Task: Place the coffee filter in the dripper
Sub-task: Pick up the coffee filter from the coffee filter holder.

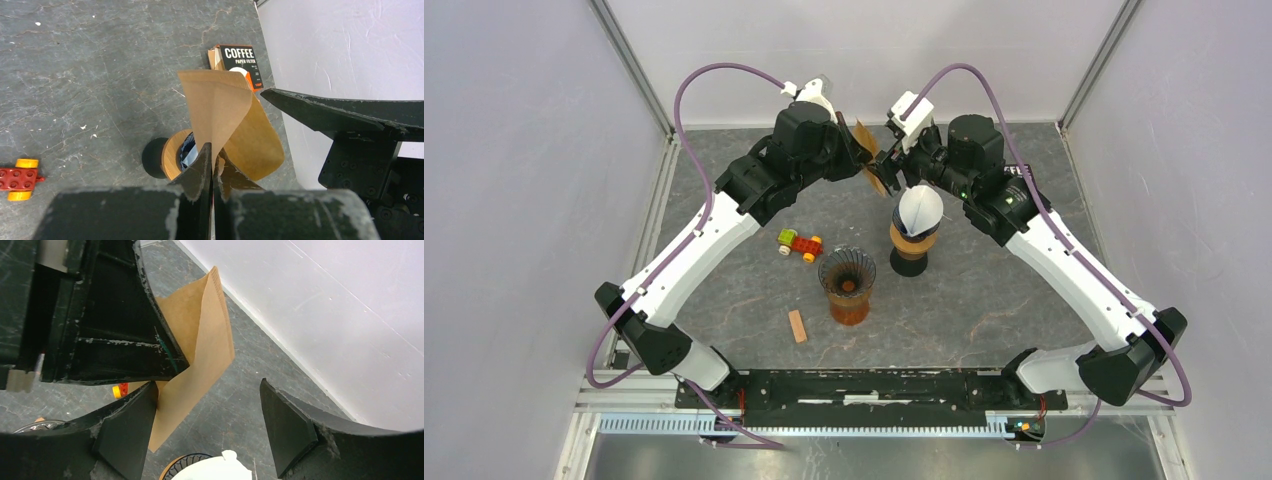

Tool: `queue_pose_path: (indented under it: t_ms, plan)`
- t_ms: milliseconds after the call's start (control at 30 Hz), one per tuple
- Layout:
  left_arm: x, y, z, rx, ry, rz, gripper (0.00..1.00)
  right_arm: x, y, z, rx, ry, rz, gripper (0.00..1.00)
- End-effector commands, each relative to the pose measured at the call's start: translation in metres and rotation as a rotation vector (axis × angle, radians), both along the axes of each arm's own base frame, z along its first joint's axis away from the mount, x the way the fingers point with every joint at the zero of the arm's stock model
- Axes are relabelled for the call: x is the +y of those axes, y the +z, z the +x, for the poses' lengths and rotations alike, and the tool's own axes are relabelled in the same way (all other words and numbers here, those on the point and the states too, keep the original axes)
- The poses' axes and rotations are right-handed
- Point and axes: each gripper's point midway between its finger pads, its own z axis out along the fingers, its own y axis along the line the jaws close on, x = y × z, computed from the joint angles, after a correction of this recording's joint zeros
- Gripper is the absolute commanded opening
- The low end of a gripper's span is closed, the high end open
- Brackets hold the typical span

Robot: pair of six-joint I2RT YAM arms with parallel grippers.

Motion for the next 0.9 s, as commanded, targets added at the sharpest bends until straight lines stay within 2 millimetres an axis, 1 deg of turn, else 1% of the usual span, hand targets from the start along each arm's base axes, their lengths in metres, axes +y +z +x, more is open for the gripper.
queue_pose_path:
  t_ms: [0, 67, 233, 400, 533, 667, 733, 867]
  plan:
    - [-0.001, 0.025, -0.005, -0.047, -0.010, -0.068, 0.02, -0.012, 0.024, 0.002, -0.079, -0.056, 0.011, 0.81]
    - [-0.001, 0.026, -0.005, -0.055, -0.018, -0.066, 0.02, -0.016, 0.027, 0.002, -0.089, -0.072, 0.011, 0.80]
    - [0.000, 0.027, -0.004, -0.093, -0.033, -0.037, 0.02, -0.023, 0.028, 0.002, -0.090, -0.102, 0.008, 0.78]
    - [-0.001, 0.027, -0.003, -0.136, -0.060, -0.008, 0.02, -0.023, 0.029, 0.002, -0.065, -0.099, 0.042, 0.76]
    - [-0.005, 0.029, -0.003, -0.184, -0.105, 0.018, 0.02, -0.022, 0.024, 0.006, -0.047, -0.111, 0.045, 0.74]
    - [-0.006, 0.029, -0.002, -0.209, -0.120, 0.039, 0.02, -0.028, 0.021, 0.010, -0.037, -0.139, 0.048, 0.72]
    - [-0.006, 0.029, -0.003, -0.212, -0.123, 0.037, 0.02, -0.028, 0.022, 0.010, -0.037, -0.138, 0.051, 0.72]
    - [-0.009, 0.032, -0.006, -0.226, -0.152, 0.028, 0.02, -0.030, 0.016, 0.014, -0.033, -0.152, 0.033, 0.70]
